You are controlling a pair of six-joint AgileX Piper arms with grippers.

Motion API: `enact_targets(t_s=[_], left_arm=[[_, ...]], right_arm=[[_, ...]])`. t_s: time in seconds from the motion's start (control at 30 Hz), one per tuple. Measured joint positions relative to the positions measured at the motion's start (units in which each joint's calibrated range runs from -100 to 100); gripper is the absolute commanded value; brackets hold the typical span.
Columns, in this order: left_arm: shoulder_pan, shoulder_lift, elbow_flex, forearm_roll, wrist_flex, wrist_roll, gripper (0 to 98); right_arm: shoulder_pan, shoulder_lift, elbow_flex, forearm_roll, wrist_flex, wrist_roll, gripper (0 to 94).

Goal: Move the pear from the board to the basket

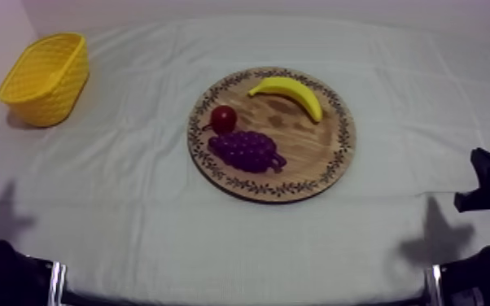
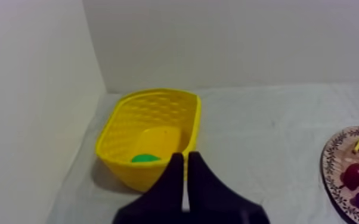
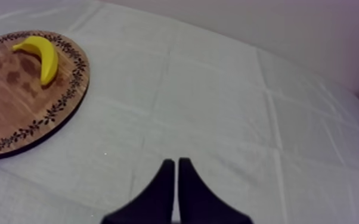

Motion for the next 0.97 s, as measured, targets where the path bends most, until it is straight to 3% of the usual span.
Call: enact_targets(t_s=[0.23, 0.5, 0.6, 0.73, 0.97], left_arm=[[0.0, -9.3, 16.3, -0.32, -7.9, 0.7, 0.0], [-0.6, -15.9, 24.0, -2.24, -5.9, 0.0, 0.0], [-0.9, -16.4, 24.3, -4.39, -5.5, 0.3, 0.0], [-1.3, -16.6, 24.6, -7.27, -5.4, 3.3, 0.0], [-1.4, -16.7, 24.6, -8.09, -5.4, 12.3, 0.0]], right_arm=[[0.0, 0.0, 0.0, 0.0, 0.0, 0.0, 0.3], [0.0, 0.0, 0.0, 0.0, 0.0, 0.0, 0.3], [0.0, 0.0, 0.0, 0.0, 0.0, 0.0, 0.3], [0.0, 0.0, 0.0, 0.0, 0.0, 0.0, 0.3], [0.0, 0.0, 0.0, 0.0, 0.0, -0.1, 0.3]])
